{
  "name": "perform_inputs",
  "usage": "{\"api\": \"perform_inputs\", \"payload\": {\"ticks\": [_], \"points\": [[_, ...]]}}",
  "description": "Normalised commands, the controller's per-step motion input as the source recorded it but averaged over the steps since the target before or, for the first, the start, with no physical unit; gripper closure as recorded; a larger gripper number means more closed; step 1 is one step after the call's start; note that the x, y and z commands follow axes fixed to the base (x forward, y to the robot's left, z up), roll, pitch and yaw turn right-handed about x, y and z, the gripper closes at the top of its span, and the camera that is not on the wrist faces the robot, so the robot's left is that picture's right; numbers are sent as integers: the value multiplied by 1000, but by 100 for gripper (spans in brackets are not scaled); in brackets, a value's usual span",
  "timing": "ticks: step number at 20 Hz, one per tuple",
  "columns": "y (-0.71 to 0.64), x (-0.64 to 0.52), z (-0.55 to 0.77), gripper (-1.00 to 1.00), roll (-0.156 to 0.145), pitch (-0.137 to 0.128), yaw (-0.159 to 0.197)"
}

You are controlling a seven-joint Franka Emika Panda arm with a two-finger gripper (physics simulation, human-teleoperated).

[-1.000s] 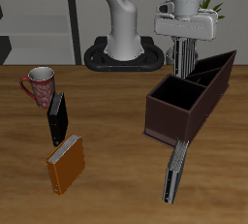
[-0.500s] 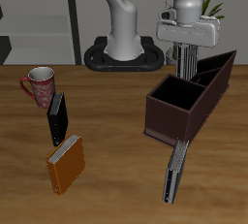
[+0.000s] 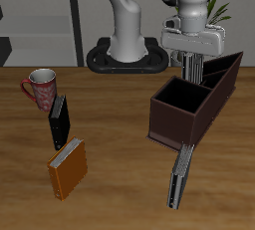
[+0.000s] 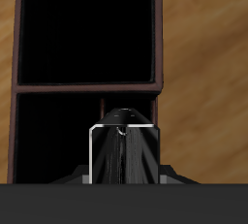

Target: Place the right striped book into the left desk caddy's front compartment

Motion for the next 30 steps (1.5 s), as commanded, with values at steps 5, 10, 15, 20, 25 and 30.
{"api": "perform_inputs", "payload": {"ticks": [5,10,15,20,25,30], "points": [[24,83,-236,100,8,27,7],[11,120,-301,100,-9,54,12],[-9,37,-120,100,-7,13,-11],[35,135,-187,-100,8,65,-32],[-33,-65,64,-100,11,-7,16],[-37,-17,118,-100,8,-8,-6]]}}
